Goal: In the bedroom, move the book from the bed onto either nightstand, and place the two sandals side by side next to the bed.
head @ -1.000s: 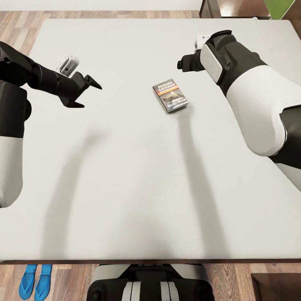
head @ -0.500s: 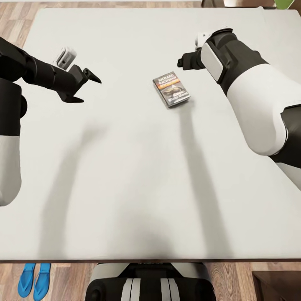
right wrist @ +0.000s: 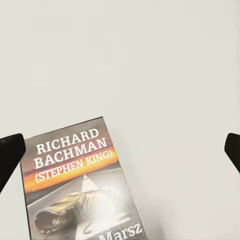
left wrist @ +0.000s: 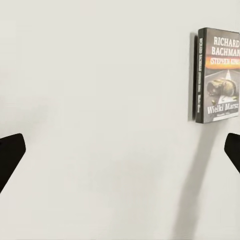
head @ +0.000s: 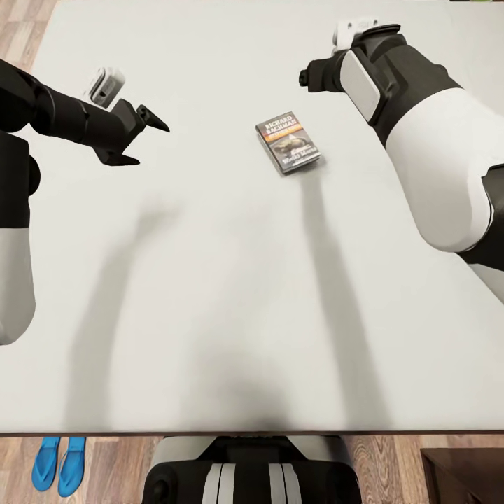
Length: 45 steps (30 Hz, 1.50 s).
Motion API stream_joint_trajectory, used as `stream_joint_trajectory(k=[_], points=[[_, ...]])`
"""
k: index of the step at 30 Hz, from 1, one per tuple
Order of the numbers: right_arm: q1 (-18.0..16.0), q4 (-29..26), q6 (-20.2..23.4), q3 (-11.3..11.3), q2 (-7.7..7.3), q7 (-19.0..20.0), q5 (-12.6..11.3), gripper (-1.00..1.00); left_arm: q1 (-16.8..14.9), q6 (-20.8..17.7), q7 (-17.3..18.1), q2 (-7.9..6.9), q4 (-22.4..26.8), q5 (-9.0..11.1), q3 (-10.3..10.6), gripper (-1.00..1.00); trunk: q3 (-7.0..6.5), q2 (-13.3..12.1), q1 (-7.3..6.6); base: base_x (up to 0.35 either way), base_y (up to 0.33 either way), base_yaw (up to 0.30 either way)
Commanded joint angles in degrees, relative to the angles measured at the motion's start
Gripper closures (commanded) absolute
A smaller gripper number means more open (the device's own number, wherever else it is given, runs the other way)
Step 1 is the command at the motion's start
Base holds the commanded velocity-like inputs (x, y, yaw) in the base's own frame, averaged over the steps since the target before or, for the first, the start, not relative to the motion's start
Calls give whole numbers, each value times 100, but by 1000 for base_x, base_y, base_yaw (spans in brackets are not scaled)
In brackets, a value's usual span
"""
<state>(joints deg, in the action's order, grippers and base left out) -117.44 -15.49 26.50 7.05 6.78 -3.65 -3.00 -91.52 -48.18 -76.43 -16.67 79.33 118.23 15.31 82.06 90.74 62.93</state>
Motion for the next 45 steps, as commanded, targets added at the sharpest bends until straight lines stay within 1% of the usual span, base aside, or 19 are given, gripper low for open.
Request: stream_joint_trajectory(k=[1, 11, 13, 15, 16, 18, 20, 24, 28, 33, 40, 42, 43, 44, 45], points=[[-7, -7, 18, 40, -1, -31, -33, -100, -6, -43, -48, -4, 11, 37, 3, -100, 12, 2, 0, 0, 0, 0], [-30, 5, -48, 41, 18, -33, -43, -100, 11, -46, -44, -2, 46, 27, 11, -100, 101, 2, 0, 0, 0, 0], [-35, -7, -55, 35, 57, -57, -54, -100, 35, -50, -37, -2, 61, 5, 25, -100, 119, 2, 0, 0, 0, 0], [-47, -14, -50, 12, 127, -166, -92, -100, 83, -55, -28, -2, 74, -3, 35, -100, 136, 2, 0, 0, 0, 0], [-47, -14, -50, 12, 127, -166, -92, -100, 83, -55, -28, -2, 74, -3, 35, -100, 145, 2, 0, 0, 0, 0], [-61, -7, -53, -71, 182, -390, -194, -100, 132, -60, -23, -4, 89, 7, 36, -100, 163, 2, 0, 0, 0, 0], [-70, -4, -56, -199, 220, -659, -340, -100, 159, -62, -19, -2, 105, 20, 35, -100, 181, 2, 0, 0, 0, 0], [-75, -9, -23, -363, 322, -1036, -537, -100, 169, -61, -6, 48, 169, 36, 52, -100, 216, 2, 0, 0, 0, 0], [-78, -11, 4, -418, 322, -1179, -614, -100, 178, -56, 9, 70, 246, 39, 112, -100, 252, 2, 0, 0, 0, 0], [-77, 1, 25, -458, 322, -1271, -673, -100, 189, -53, 22, 56, 305, 46, 163, -100, 297, 2, 0, 0, 0, 0], [-71, 19, 33, -476, 322, -1318, -687, -100, 177, -48, 20, 46, 379, 71, 135, -100, 359, 2, 0, 0, 0, 0], [-67, 27, 32, -483, 322, -1326, -692, -100, 171, -46, 19, 49, 399, 126, 114, -100, 377, 2, 0, 0, 0, 0], [-59, 32, 30, -487, 322, -1331, -698, -100, 167, -45, 19, 43, 415, 230, 95, -100, 386, 2, 0, 0, 0, 0], [-58, 33, 28, -488, 322, -1333, -702, -100, 166, -46, 19, 39, 429, 289, 81, -100, 395, 2, 0, 0, 0, 0], [-58, 33, 28, -488, 322, -1333, -702, -100, 166, -46, 19, 39, 429, 289, 81, -100, 404, 2, 0, 0, 0, 0]])
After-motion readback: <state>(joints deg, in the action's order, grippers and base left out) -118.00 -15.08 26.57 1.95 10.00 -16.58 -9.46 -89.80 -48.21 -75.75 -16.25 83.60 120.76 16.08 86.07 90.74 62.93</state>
